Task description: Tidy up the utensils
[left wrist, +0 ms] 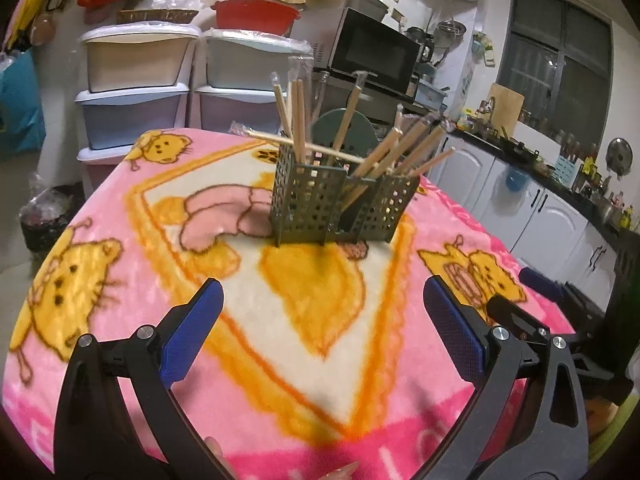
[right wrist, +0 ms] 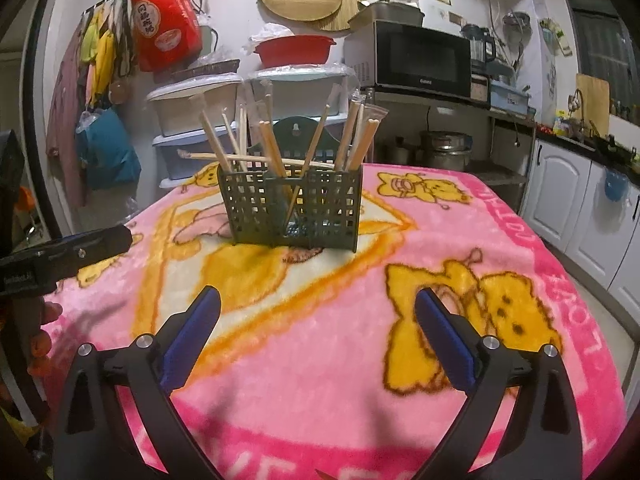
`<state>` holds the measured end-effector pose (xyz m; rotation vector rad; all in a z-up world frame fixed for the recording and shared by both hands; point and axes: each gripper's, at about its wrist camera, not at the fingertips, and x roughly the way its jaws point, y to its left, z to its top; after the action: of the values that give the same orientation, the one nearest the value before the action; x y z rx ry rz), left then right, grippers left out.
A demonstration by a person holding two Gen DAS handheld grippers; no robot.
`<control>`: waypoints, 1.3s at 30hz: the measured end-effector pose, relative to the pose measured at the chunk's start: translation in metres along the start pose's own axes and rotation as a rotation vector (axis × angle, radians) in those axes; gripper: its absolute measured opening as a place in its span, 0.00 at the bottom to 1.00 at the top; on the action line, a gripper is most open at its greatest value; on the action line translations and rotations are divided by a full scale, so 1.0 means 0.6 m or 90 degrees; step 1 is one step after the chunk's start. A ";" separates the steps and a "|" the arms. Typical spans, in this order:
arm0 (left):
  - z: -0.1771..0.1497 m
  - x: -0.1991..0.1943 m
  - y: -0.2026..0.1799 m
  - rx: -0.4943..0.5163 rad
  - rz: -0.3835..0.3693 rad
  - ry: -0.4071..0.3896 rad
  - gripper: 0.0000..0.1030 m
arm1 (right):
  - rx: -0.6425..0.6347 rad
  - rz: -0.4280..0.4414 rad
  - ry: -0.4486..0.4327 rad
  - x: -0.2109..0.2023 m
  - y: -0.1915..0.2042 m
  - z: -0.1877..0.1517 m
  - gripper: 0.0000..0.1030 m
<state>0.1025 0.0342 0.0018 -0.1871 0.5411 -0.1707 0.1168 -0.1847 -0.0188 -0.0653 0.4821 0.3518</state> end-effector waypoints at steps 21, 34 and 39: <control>-0.032 -0.011 -0.020 0.027 0.072 -0.118 0.90 | -0.005 -0.027 -0.203 -0.051 0.009 -0.014 0.94; -0.036 -0.015 -0.019 0.033 0.077 -0.131 0.90 | 0.011 -0.022 -0.208 -0.062 0.009 -0.022 0.94; -0.036 -0.014 -0.019 0.035 0.075 -0.132 0.90 | 0.019 -0.024 -0.200 -0.060 0.008 -0.023 0.94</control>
<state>0.0828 0.0221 -0.0098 -0.1166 0.3389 -0.0498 0.0793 -0.1933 -0.0140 0.0095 0.1744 0.3107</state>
